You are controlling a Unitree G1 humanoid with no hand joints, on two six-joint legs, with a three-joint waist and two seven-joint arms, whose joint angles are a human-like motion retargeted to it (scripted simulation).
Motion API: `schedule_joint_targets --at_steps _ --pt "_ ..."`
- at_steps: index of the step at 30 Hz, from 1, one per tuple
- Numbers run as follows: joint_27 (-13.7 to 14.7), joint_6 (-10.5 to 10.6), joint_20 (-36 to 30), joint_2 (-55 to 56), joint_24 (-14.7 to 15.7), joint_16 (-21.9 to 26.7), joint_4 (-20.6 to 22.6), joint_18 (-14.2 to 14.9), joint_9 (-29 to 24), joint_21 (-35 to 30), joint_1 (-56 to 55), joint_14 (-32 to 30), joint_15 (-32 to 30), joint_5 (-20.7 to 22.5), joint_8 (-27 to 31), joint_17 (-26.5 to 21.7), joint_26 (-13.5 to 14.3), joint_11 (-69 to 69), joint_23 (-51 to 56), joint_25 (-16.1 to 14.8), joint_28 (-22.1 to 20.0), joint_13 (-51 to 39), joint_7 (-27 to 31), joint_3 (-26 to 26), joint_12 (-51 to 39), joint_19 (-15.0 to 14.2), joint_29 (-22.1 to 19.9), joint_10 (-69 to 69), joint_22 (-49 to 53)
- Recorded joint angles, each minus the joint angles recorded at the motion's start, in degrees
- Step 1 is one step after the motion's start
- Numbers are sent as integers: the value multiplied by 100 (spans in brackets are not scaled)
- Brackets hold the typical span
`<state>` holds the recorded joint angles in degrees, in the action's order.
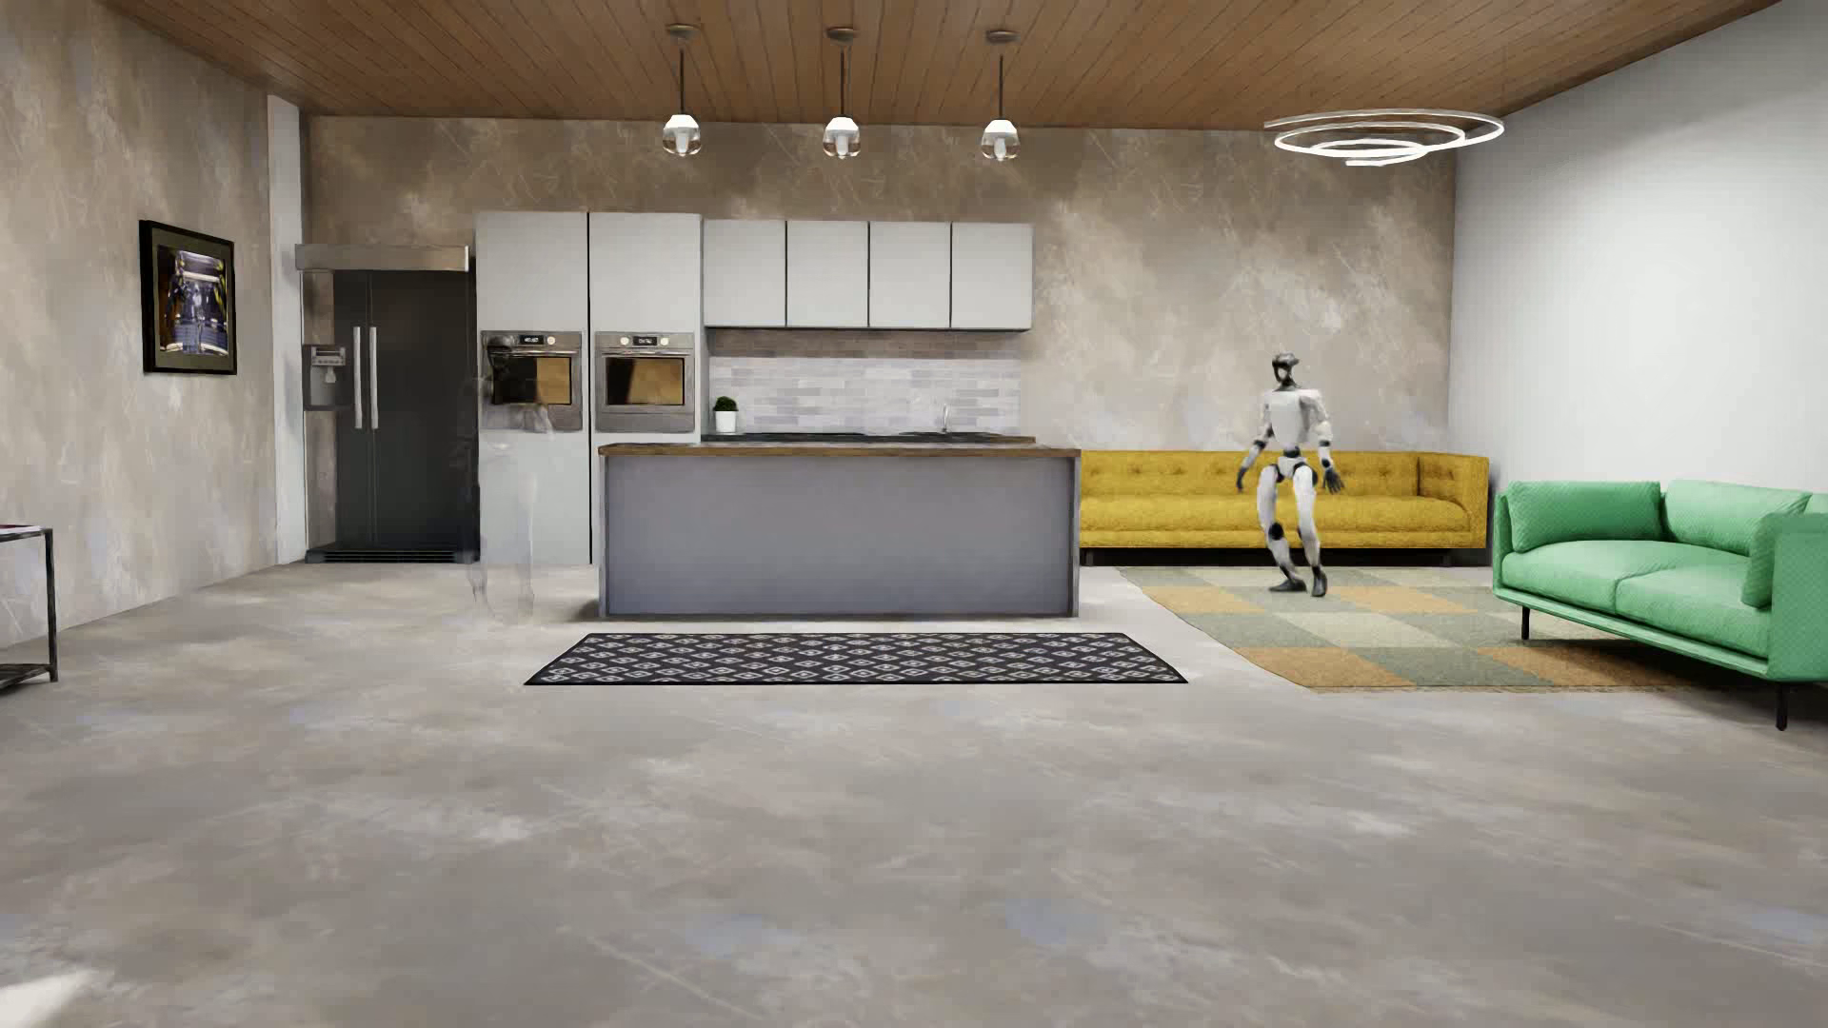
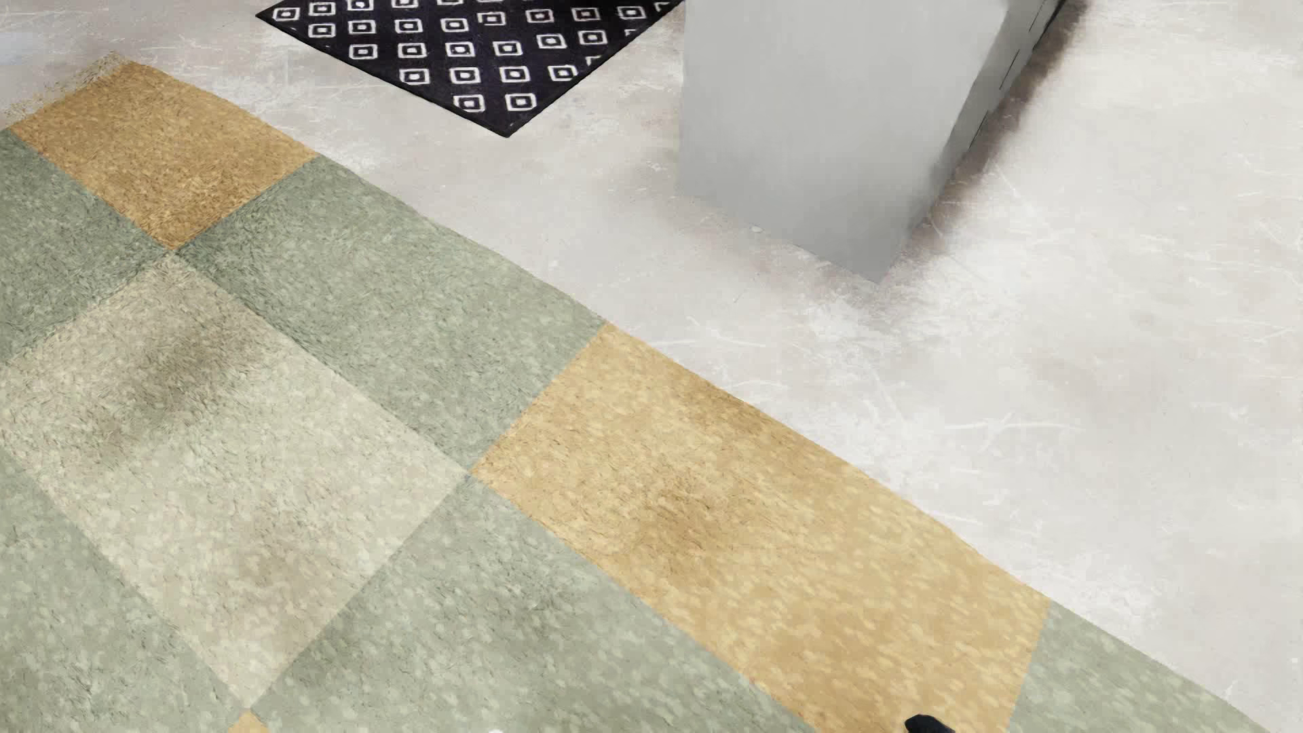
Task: Circle the counter
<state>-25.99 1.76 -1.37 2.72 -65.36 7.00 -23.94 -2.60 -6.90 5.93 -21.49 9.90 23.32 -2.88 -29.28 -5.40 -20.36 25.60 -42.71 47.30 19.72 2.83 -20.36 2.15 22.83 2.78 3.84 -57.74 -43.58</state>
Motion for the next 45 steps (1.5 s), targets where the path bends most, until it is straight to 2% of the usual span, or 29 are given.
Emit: schedule_joint_targets --at_steps 1,2,3,5,6,7,9,11,13,15,17,20,22,24,25,27,28,29,31,33,34,35,37,38,40,41,42,43,45 --pt "329 -19 -44 -147 -417 113 296 166 -25 -146 -627 -33 -19 127 403 -264 565 -243 46 69 233 -15 536 94 145 -87 155 -6 -166" --pt "691 -51 214 -323 -591 106 612 351 -46 -368 -1147 -169 -51 193 761 -582 818 -536 186 143 456 57 1054 170 258 -181 285 304 -283" --pt "914 -94 696 -489 -549 26 967 602 -66 -514 -1521 -281 -15 190 1038 -873 723 -753 406 159 490 197 1646 228 301 -283 319 868 -337" --pt "1028 -218 1086 -686 -964 31 1561 671 -109 -517 -1673 -312 222 16 1538 -1175 518 -683 819 -51 206 566 2708 286 224 -453 330 2461 -410" --pt "899 -282 1037 -771 -1405 89 1664 991 -127 -418 -1538 -403 370 -150 1737 -1227 402 -475 927 -188 10 746 2675 272 151 -557 362 3079 -429" --pt "754 -362 967 -826 -1769 124 1869 1048 -140 -330 -1273 -1265 374 -364 1949 -1218 345 -25 986 -253 -228 896 2818 255 53 -662 351 3213 -395" --pt "615 -556 846 -590 -2291 177 1984 1074 -236 -72 -933 -800 -595 -835 2193 -1015 190 1627 1048 -283 -610 1277 2463 126 -373 -200 95 2366 -479" --pt "536 -783 867 310 -2331 265 2050 941 -297 239 -220 -198 -2130 -1695 2084 -398 361 3745 1115 -422 -791 1554 1939 7 -1090 495 -125 2208 -615" --pt "596 -934 726 1199 -2491 479 2070 904 -291 149 687 4 -1872 -1804 1963 236 357 4873 1033 -251 -935 1874 1640 -155 -2004 543 73 2712 -537" --pt "597 -936 787 2069 -2205 537 2039 894 -223 106 1493 127 -2052 -1461 1788 579 417 5100 1038 206 -1183 2167 1362 -308 -2817 203 365 3283 -204" --pt "472 -861 855 2761 -1433 563 2013 921 -163 575 2098 337 -2092 -1161 1572 911 659 4401 1026 173 -1480 2255 1083 -434 -3553 -168 335 3614 327" --pt "393 -765 435 3195 -482 708 2134 996 -159 1137 2805 731 -2329 -960 1330 984 835 1732 661 64 -1502 2127 791 -557 -4471 -346 20 3919 1073" --pt "398 -695 -33 3091 36 743 2249 1073 -199 1172 3271 897 -2328 -663 1574 902 889 -718 433 220 -1663 2006 691 -578 -4749 -191 -136 4203 1716" --pt "569 -645 -521 3125 418 785 2333 1216 -269 1082 3692 889 -2155 -791 642 772 1093 -1342 346 303 -1685 1911 619 -515 -4701 -253 -136 4321 2362" --pt "618 -616 -724 3145 527 808 2294 1325 -303 1028 3874 758 -1968 -905 209 741 1120 -900 348 316 -1604 1852 619 -506 -4534 -76 -111 4173 2617" --pt "744 -494 -1157 3113 319 928 2027 1553 -358 867 4076 67 -2209 -875 94 806 1144 -30 451 333 -1447 1776 802 -557 -4004 904 -116 3662 2903" --pt "816 -408 -1294 3061 93 952 1812 1509 -382 744 3960 -452 -2250 -812 97 861 1075 409 500 359 -1411 1735 884 -577 -3641 1091 -115 2955 2898" --pt "911 -308 -1361 3035 -199 945 1526 1532 -410 571 3611 -1009 -1932 -721 98 900 939 908 512 404 -1370 1659 987 -579 -3258 1134 -63 1821 2763" --pt "1041 -93 -1367 2659 -923 762 1126 1000 -470 200 2432 -1923 -1282 -295 112 880 640 1245 642 572 -1266 1408 1474 -497 -2621 1101 83 -567 2003" --pt "1088 55 -1104 2059 -1159 280 1614 879 -521 -30 1039 -1233 -927 175 216 873 191 1010 1142 702 -1286 1266 2281 -341 -2269 1055 -34 -2097 617" --pt "1155 79 -820 1687 -1040 76 1940 800 -521 -85 427 -1158 -832 381 332 864 -19 735 1397 559 -1029 1166 2551 -267 -2102 1013 -141 -2392 -42" --pt "1321 78 -699 1328 -1075 -40 2180 742 -511 -151 -108 -1247 -744 575 505 796 -194 470 1581 371 -711 1068 2728 -198 -1875 967 -205 -2368 -514" --pt "1564 35 -794 673 -1388 -137 2147 477 -479 -472 -914 -1217 -518 864 1026 533 156 81 1948 -2 -206 833 2655 -47 -1171 871 -167 -1456 -747" --pt "1577 17 -748 399 -1471 -218 1832 206 -463 -705 -1180 -1195 -384 981 1334 380 410 -33 2113 -120 -295 652 2278 44 -728 831 -97 -614 -557" --pt "1590 9 -313 -130 -1125 -587 1428 148 -424 -1130 -1273 -1302 -107 1167 1874 127 658 -219 2266 -258 -789 308 1165 194 132 769 -15 1856 -169" --pt "1559 17 -146 -457 -892 -765 1651 372 -407 -1248 -1188 -1398 -67 1209 2034 45 720 -434 2246 -309 -907 175 901 237 402 741 -65 3387 -107" --pt "1430 17 -82 -826 -751 -855 2010 858 -391 -1343 -1193 -1363 -56 1252 2128 8 752 -668 2121 -323 -880 98 1058 260 573 700 -101 4633 -110" --pt "1272 5 -210 -1207 -859 -813 2356 1637 -380 -1411 -1261 -1032 -34 1263 2187 -5 814 -842 1928 -325 -641 62 1675 283 646 650 -104 5292 -153" --pt "953 10 -550 -1825 -1463 -604 2564 1313 -358 -1518 -1414 -1055 -165 1278 2086 -52 988 -777 1342 -209 -339 115 1258 271 595 620 -57 4603 -33"
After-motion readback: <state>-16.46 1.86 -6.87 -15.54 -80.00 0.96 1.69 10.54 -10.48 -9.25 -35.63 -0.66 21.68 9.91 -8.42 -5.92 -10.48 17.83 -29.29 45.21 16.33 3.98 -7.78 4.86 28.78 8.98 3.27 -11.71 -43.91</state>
